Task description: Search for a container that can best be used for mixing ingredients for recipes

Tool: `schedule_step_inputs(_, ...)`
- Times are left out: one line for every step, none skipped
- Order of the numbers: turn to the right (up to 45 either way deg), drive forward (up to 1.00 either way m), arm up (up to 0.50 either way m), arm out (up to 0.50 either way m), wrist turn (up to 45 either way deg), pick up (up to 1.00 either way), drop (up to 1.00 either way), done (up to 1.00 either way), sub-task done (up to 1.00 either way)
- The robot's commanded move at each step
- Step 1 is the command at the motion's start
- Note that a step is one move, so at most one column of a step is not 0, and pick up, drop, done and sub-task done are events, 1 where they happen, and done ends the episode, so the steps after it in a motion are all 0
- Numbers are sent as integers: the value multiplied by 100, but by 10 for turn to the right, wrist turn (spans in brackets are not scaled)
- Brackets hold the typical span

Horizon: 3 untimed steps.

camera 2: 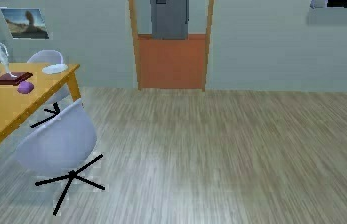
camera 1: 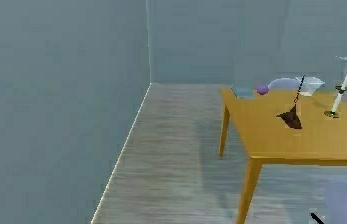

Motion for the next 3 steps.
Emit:
schedule_step_inputs(30,0,0,0,0,0,0,0,0)
schedule_step_inputs(0,75,0,0,0,0,0,0,0)
schedule_step_inputs(0,70,0,0,0,0,0,0,0)
